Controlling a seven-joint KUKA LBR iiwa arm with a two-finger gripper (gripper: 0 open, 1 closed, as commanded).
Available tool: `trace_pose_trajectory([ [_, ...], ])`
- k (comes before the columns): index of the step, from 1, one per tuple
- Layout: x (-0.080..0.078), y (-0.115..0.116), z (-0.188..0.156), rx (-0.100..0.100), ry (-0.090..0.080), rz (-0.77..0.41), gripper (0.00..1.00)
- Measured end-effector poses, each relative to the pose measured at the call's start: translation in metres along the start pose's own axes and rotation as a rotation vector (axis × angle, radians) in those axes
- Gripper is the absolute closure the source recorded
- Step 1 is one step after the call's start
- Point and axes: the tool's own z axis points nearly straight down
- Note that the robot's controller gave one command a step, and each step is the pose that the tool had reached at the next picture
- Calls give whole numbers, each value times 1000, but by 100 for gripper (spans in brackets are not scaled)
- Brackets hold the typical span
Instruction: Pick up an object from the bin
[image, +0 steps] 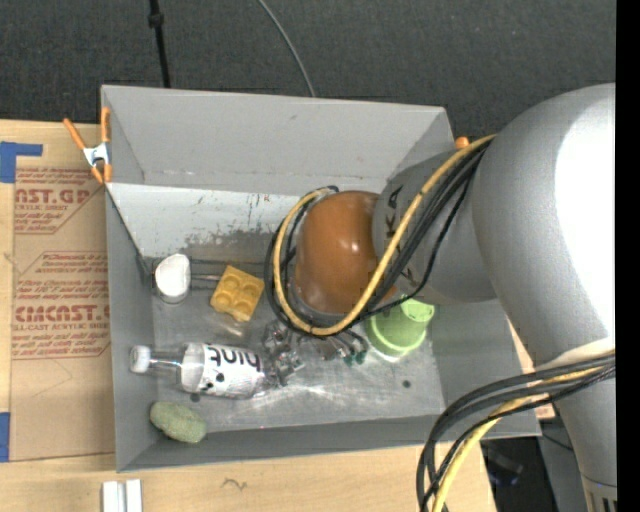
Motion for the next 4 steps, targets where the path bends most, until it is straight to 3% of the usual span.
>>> trace_pose_trajectory([
  [4,1,1,-42,-2,-2,0,100],
])
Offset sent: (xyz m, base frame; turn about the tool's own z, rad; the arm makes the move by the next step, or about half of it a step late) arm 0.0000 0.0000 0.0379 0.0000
